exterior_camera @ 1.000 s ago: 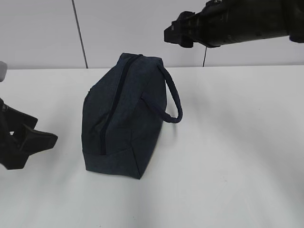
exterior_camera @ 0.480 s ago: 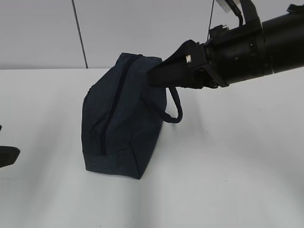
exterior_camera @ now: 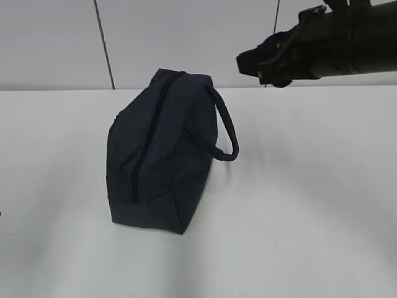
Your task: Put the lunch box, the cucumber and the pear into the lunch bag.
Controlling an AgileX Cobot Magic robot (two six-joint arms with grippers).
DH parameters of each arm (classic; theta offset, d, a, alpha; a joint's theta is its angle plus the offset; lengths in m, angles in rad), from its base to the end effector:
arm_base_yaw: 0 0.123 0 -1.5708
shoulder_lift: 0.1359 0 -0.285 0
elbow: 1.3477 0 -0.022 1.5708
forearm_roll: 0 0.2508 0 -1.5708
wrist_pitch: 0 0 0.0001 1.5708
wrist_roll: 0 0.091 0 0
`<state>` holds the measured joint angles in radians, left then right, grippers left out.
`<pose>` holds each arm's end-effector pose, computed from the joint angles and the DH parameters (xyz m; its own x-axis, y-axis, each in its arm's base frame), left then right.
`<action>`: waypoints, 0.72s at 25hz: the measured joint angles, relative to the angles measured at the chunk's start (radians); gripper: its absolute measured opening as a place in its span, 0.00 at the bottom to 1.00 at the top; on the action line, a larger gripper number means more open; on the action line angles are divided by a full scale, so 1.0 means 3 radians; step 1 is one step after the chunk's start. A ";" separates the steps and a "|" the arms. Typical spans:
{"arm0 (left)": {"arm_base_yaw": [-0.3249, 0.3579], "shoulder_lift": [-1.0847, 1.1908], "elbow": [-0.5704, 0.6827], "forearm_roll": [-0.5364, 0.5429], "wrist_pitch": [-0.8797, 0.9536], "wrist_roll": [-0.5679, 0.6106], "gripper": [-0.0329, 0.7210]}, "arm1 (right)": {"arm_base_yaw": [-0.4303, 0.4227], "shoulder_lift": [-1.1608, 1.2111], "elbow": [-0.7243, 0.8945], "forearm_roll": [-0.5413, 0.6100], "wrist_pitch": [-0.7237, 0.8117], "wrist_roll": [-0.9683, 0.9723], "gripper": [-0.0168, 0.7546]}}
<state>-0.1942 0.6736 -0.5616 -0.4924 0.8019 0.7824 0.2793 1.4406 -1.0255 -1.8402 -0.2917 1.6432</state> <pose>0.1083 -0.0528 0.2859 -0.4438 0.4828 -0.7550 0.6647 0.7424 0.0841 0.3069 0.1142 0.3134 -0.2675 -0.2834 -0.9209 -0.5773 0.8124 -0.0823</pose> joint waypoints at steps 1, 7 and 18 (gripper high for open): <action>0.0000 0.0000 0.0000 0.0019 0.0000 -0.0004 0.55 | 0.0000 0.0000 0.0025 0.0000 0.0163 -0.0093 0.46; 0.0000 0.0000 0.0000 0.0478 0.0017 -0.0303 0.54 | 0.0000 -0.0054 0.0493 0.0019 0.1105 -0.0115 0.46; 0.0000 0.0000 0.0000 0.0688 0.0108 -0.0496 0.54 | 0.0005 -0.0288 0.0725 0.3396 0.2510 -0.3035 0.46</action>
<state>-0.1942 0.6736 -0.5616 -0.2860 0.8343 0.6337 0.2810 1.3542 -0.8081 -0.8213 0.4612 0.7327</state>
